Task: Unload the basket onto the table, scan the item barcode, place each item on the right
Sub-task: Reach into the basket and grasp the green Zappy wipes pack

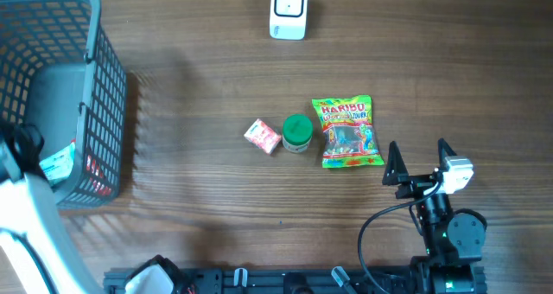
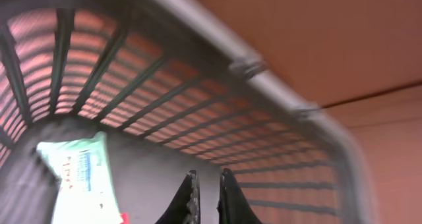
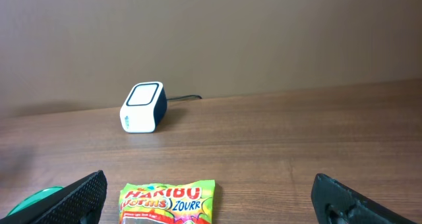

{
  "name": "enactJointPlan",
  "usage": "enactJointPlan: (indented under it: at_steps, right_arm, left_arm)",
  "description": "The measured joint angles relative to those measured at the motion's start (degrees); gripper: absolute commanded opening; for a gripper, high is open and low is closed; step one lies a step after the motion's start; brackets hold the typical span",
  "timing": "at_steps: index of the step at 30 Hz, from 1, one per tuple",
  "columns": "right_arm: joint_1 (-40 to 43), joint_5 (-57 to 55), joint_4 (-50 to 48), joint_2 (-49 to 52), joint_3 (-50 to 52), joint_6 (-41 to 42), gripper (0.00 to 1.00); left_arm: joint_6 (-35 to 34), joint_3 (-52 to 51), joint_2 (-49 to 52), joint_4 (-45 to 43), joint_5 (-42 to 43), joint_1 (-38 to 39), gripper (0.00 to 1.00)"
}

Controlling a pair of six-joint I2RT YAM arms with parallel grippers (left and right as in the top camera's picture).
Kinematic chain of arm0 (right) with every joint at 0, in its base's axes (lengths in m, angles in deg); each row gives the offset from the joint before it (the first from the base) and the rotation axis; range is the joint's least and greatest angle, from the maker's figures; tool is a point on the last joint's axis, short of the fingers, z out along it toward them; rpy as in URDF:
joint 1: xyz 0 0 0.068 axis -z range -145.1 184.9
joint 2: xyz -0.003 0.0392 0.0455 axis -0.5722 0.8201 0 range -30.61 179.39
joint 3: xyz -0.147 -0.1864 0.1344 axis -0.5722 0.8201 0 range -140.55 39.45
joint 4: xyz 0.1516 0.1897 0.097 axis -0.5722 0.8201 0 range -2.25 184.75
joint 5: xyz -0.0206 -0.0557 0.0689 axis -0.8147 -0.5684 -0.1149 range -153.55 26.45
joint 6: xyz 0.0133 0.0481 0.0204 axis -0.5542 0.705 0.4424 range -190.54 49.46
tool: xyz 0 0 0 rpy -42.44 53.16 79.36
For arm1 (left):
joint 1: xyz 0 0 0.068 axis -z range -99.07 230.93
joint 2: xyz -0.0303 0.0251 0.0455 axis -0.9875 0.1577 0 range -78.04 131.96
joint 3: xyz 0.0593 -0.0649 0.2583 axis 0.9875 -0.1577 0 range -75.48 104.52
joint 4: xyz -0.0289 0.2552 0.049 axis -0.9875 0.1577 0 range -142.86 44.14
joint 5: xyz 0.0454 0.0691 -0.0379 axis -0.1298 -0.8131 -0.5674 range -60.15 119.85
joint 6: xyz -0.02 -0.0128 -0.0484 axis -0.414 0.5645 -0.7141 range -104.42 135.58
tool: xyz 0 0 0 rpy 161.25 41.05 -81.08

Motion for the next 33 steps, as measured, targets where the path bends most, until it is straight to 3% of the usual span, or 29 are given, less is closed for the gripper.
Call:
enactJointPlan:
  at_steps: [1,2,5,9,16,25,33]
  right_arm:
    - [0.0,0.0,0.0,0.0,0.0,0.0,1.00]
    - [0.0,0.0,0.0,0.0,0.0,0.0,1.00]
    - [0.0,0.0,0.0,0.0,0.0,0.0,1.00]
    - [0.0,0.0,0.0,0.0,0.0,0.0,1.00]
    - [0.0,0.0,0.0,0.0,0.0,0.0,1.00]
    - [0.0,0.0,0.0,0.0,0.0,0.0,1.00]
    - [0.0,0.0,0.0,0.0,0.0,0.0,1.00]
  left_arm:
    - [0.5,0.2,-2.5,0.3,0.0,0.0,0.59]
    - [0.9,0.4,-3.6,0.7,0.0,0.0,0.71]
    - [1.2,0.8,-1.6,1.2,0.1,-0.2,0.83]
    - [1.6,0.7,10.8,0.8,3.4,-0.3,1.00]
    - [1.1,0.3,28.4,3.8,12.4,-0.3,1.00]
    - [-1.5,0.2,29.5,13.2,14.5,-0.8,1.00]
    - [-1.5,0.2,30.8,13.8,14.3,-6.7,1.00]
